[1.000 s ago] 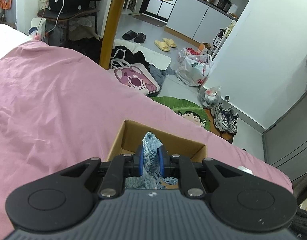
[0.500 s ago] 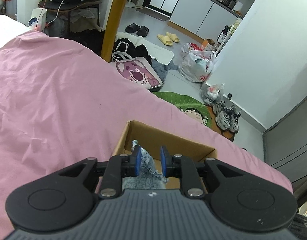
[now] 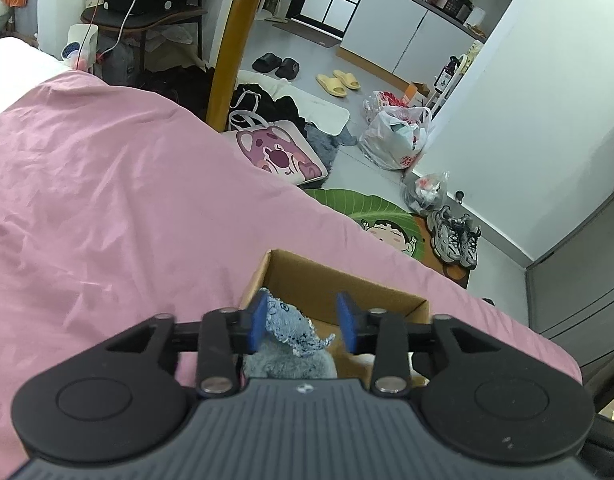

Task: Organize soft objects
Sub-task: 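Lower the fabric plush into the box and open the left tool, then drop the white bundle into the box with the right tool and withdraw, then move both tools toward the bubble-wrap bag and planet-print packet beside the box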

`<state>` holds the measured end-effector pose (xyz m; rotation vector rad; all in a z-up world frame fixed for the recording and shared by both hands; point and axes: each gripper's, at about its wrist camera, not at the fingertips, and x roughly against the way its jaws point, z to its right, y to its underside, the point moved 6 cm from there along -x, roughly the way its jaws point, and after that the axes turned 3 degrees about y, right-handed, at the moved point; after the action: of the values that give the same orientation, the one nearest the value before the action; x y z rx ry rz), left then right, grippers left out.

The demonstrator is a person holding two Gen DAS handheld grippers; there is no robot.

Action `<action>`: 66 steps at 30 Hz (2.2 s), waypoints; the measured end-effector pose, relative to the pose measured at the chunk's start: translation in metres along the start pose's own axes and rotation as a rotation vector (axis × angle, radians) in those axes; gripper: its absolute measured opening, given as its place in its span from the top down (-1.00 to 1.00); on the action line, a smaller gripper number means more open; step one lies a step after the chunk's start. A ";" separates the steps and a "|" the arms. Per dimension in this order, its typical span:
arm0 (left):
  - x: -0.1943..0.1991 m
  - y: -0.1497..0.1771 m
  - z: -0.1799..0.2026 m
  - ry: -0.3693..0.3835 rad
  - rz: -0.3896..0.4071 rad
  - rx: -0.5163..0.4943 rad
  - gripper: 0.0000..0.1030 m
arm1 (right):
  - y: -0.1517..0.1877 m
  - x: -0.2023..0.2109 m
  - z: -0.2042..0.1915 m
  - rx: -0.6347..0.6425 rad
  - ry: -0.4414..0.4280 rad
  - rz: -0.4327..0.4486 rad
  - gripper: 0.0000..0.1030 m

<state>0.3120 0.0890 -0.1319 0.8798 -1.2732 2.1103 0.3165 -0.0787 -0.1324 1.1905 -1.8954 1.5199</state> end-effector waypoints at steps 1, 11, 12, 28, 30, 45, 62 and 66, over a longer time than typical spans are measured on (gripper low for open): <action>0.002 0.000 0.001 -0.003 0.003 -0.007 0.05 | 0.001 0.001 0.000 0.001 -0.001 -0.002 -0.08; 0.018 0.005 0.008 -0.046 0.023 -0.039 -0.61 | 0.013 0.020 0.011 0.012 0.006 0.010 -0.51; 0.019 0.005 0.008 -0.054 0.021 -0.042 -0.65 | 0.013 0.023 0.013 0.013 0.002 0.015 -0.57; 0.046 0.015 0.028 -0.112 0.048 -0.087 -0.99 | 0.015 0.058 0.033 0.030 -0.024 0.068 -1.00; 0.049 0.016 0.033 -0.112 0.058 -0.093 -0.99 | 0.015 0.063 0.037 0.029 -0.026 0.074 -1.00; 0.068 0.030 0.060 -0.105 0.079 -0.119 -0.99 | 0.015 0.092 0.057 0.051 -0.066 0.110 -1.00; 0.065 0.053 0.096 -0.125 0.050 -0.153 -0.99 | 0.016 0.109 0.093 0.041 -0.061 0.139 -1.00; 0.061 0.058 0.107 -0.120 0.041 -0.165 -0.99 | 0.017 0.112 0.101 0.044 -0.063 0.145 -1.00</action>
<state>0.2590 -0.0258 -0.0815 0.9271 -1.5144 1.9747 0.2602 -0.2121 -0.0864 1.1541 -2.0389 1.6243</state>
